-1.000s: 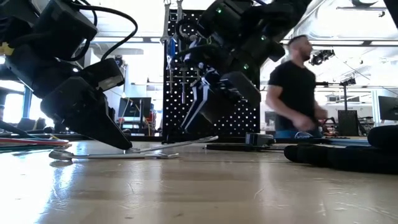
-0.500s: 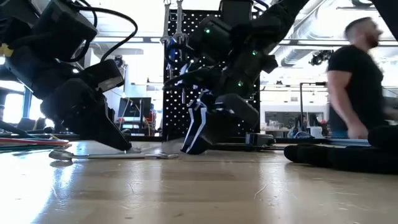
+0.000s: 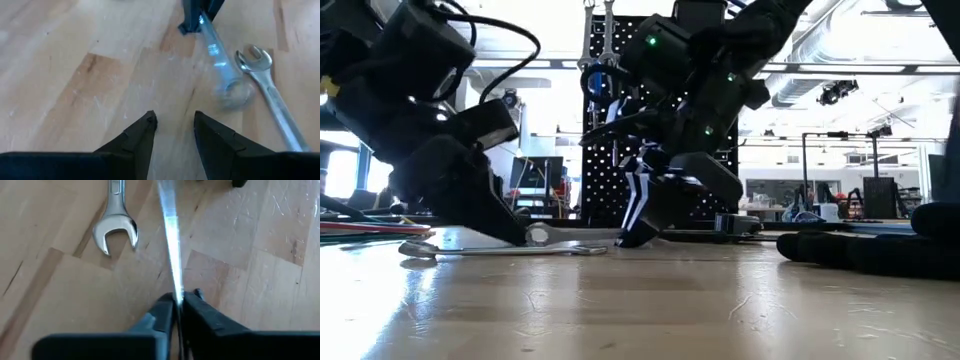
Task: Hang tools onto peg board
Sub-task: Hang the wrench on the peg board
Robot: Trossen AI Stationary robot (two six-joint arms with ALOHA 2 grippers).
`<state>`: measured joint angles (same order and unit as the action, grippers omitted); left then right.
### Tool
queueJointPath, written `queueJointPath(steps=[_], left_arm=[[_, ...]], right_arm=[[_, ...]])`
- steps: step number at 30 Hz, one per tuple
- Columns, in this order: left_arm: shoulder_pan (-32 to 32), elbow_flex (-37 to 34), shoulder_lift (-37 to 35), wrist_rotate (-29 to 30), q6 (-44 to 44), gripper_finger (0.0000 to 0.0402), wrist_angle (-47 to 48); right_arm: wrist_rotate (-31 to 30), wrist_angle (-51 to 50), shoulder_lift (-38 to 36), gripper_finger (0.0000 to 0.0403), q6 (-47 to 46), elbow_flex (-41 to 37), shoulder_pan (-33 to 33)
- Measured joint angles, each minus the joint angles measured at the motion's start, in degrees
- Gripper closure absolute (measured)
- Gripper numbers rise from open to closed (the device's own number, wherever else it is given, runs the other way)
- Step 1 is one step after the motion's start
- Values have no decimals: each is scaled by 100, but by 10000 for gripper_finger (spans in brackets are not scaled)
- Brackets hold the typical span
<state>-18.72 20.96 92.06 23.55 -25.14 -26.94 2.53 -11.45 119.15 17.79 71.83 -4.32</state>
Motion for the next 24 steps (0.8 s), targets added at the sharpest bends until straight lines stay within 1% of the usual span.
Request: queueJointPath(steps=[2, 4, 8, 13, 18, 24], left_arm=[[2, 6, -21, 32, 36, 268, -46], [2, -9, -8, 93, 90, 268, -135], [25, 4, -65, 102, 186, 268, -391], [39, 6, -176, 132, 270, 268, -438], [46, 2, -270, 187, 338, 268, -632], [106, 8, -312, 386, 708, 268, -1502]], right_arm=[[-40, -5, 0, 389, -116, 0, -25], [-35, -18, -2, 398, -241, 0, -46], [-202, -162, -46, 396, -544, 0, -121], [-638, -643, -291, 398, -862, -28, -291], [-714, -1191, -806, 398, -1297, -52, -325], [-1283, -2096, -1622, 398, -1741, -66, -340]])
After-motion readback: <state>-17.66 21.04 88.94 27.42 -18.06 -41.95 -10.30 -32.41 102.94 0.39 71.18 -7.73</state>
